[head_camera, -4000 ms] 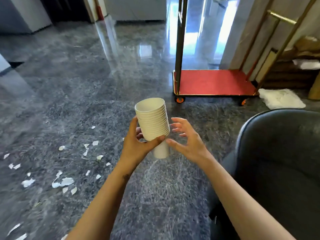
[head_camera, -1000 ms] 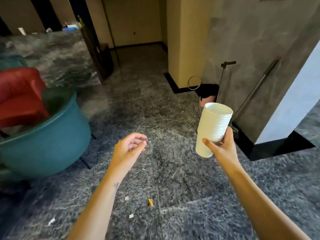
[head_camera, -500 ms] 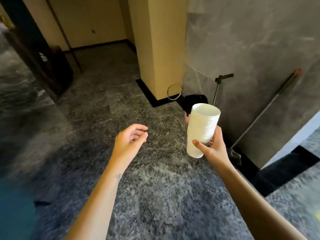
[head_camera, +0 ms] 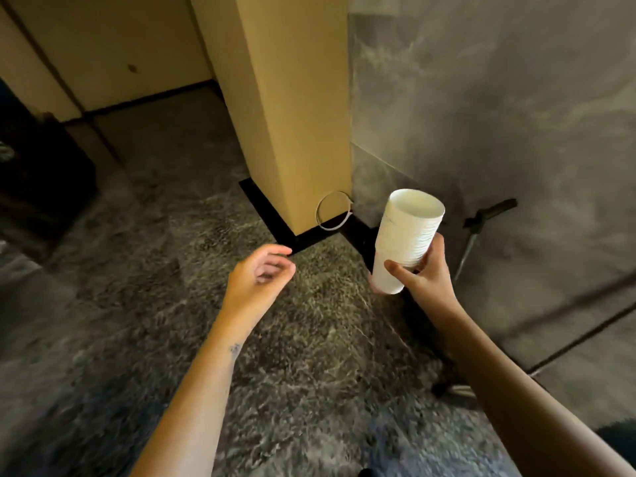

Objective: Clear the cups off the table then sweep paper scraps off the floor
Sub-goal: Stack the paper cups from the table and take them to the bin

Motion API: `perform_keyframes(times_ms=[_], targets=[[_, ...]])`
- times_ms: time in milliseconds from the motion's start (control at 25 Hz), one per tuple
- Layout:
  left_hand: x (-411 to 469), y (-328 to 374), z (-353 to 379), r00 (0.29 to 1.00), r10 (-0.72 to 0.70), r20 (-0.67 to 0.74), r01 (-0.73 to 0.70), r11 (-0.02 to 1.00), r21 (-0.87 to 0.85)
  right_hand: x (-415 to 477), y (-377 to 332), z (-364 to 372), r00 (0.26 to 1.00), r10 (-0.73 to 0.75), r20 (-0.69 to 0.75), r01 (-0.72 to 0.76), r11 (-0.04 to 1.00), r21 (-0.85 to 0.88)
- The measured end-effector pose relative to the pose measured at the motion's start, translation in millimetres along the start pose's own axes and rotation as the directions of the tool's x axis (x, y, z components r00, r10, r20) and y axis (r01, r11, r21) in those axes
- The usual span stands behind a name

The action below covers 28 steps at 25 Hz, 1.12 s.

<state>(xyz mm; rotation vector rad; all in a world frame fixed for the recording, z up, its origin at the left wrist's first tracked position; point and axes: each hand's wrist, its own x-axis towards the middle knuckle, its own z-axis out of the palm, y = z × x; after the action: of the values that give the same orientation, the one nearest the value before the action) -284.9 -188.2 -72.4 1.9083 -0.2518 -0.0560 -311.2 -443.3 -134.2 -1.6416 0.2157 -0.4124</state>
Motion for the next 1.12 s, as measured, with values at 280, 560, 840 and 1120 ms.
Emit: perform_keyframes(times_ms=[280,560,840,1120], targets=[[276,-44,12,0.996,0.014,0.090,-0.018,0.999,0.048,247,55,52,0.992,0.027,-0.121,-0.035,0.998,-0.059],[544,-75,83,0.933,0.036,0.358,-0.058,0.997,0.050,430,125,35,0.876,0.121,-0.466,-0.186,0.978,-0.098],[701,-137,229,0.756,-0.009,0.655,-0.084,0.990,0.111,519,264,13,0.699,0.353,-0.622,-0.463,0.886,-0.017],[774,-262,302,0.640,-0.200,0.742,0.076,0.977,0.198,565,404,42,0.462,0.575,-0.675,-0.696,0.707,0.126]])
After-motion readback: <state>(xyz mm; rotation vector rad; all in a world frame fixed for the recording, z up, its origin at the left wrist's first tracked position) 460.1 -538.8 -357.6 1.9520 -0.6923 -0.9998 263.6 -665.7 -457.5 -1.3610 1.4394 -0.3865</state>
